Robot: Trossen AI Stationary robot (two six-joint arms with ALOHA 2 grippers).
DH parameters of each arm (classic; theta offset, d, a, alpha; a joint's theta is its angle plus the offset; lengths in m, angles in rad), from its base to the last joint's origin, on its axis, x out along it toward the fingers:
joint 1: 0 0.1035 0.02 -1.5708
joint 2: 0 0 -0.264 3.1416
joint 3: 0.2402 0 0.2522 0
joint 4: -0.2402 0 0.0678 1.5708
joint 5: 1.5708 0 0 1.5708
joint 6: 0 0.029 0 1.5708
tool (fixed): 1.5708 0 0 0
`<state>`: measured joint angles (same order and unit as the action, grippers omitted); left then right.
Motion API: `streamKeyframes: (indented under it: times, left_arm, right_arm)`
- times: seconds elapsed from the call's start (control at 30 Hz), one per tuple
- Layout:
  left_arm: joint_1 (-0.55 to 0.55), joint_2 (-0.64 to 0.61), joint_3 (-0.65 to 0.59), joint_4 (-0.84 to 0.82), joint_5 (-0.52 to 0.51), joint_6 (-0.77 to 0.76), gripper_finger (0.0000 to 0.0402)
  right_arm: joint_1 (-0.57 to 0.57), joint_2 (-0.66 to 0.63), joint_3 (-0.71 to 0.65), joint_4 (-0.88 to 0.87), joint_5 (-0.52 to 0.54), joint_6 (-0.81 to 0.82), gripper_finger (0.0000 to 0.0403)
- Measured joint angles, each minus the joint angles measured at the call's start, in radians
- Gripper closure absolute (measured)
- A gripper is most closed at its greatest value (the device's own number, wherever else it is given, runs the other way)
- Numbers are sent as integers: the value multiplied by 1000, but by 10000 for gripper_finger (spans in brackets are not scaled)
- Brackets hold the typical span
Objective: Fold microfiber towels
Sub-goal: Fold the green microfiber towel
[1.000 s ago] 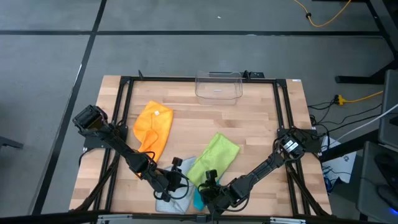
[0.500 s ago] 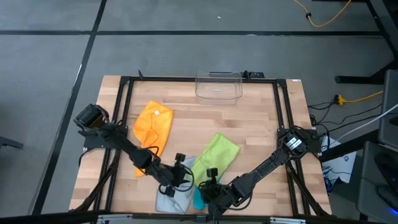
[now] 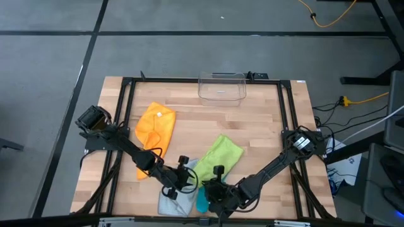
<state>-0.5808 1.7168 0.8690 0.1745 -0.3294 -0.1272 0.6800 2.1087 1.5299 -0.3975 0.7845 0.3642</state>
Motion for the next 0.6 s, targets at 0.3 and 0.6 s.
streamKeyframes:
  times: [0.3, 0.6]
  left_arm:
    - [3, 0, 0, 4, -19, -1, 273]
    - [19, 0, 0, 19, -21, -2, 273]
  right_arm:
    - [8, -19, 0, 0, 121, 0, 394]
    - [32, -72, 0, -2, 248, -2, 394]
